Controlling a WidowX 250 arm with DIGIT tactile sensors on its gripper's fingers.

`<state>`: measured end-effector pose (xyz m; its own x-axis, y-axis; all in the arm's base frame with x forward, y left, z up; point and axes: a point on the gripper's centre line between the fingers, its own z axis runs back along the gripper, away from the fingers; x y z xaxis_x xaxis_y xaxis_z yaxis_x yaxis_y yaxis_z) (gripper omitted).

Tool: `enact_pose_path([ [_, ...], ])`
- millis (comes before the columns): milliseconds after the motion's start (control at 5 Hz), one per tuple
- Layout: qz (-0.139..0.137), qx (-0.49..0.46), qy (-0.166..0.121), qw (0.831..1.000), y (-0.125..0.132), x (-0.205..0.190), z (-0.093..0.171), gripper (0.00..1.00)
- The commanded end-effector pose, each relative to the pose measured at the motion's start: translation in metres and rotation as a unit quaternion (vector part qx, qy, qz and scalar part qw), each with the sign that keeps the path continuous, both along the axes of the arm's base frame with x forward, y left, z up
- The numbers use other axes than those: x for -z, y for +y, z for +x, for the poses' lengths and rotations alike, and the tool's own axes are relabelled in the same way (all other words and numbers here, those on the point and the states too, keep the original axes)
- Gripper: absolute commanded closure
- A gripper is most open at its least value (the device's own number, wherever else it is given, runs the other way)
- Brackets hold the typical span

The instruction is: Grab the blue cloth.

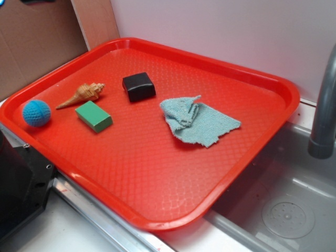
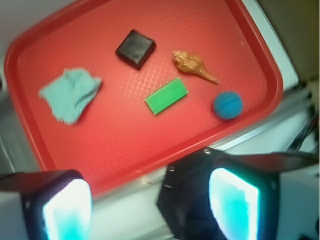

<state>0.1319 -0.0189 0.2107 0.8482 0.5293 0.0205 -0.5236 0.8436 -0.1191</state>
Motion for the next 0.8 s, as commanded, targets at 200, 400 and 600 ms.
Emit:
enact_pose_path([
  [200,-0.019,-0.321,-0.057,0.945,-0.043,0.043,0.064,0.00],
  [400,-0.002,-0.337,-0.046,0.940,-0.061,0.067,0.081,0.00],
  [600,0.016,-0.345,-0.034,0.938,-0.071,0.101,0.103,0.00],
])
